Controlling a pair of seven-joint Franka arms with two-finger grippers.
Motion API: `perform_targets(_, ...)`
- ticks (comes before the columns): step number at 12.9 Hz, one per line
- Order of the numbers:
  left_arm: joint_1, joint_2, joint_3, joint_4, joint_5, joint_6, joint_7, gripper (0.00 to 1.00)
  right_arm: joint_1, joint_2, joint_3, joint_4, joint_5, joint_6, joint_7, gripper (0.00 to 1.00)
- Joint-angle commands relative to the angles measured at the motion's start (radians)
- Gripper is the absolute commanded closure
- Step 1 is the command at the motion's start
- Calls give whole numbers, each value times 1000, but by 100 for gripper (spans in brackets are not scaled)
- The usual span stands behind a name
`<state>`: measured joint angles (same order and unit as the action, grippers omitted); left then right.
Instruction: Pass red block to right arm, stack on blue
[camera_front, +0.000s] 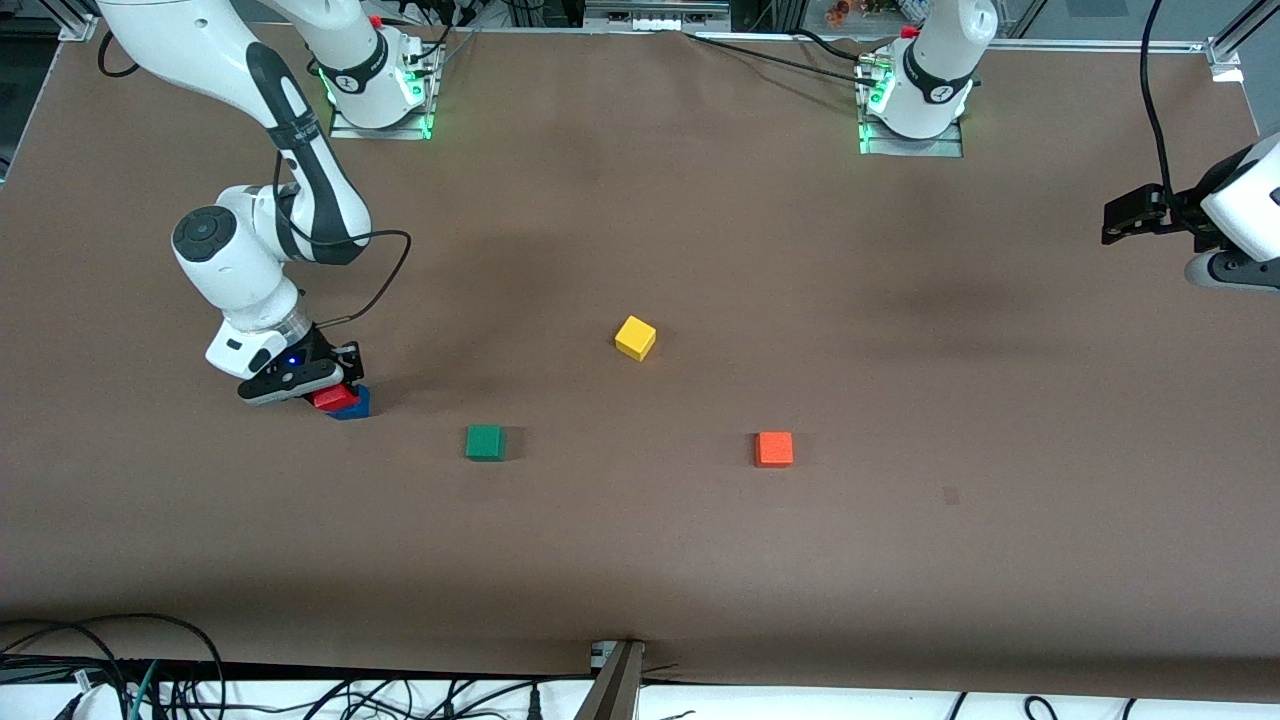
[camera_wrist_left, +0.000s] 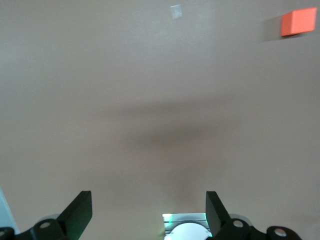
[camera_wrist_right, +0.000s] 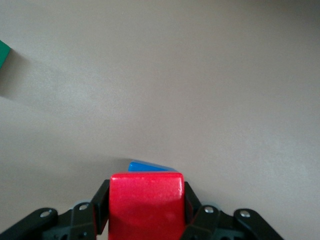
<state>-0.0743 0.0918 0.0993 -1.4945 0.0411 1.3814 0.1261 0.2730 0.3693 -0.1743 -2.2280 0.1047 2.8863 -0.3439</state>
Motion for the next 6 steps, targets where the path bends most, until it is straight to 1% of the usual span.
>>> perform_targets(1,5,-1,5,-4,-43,52,-19,0,3,-9,-1,-18,-13,16,-7,99)
perform_targets(2,8,-6,6,-27,-40,104,-57,0,3,-9,-1,-18,-13,16,-7,97)
perform_targets(3,8,-10,5,-50,-38,128,-133,0,3,-9,-1,-18,-13,16,-7,97)
perform_targets(4,8,-17,-3,-68,-30,136,-216,0,3,-10,-1,-18,-13,16,-7,97)
perform_targets(6,7,-23,-9,-70,-15,134,-252,0,3,-9,-1,-18,-13,16,-7,97)
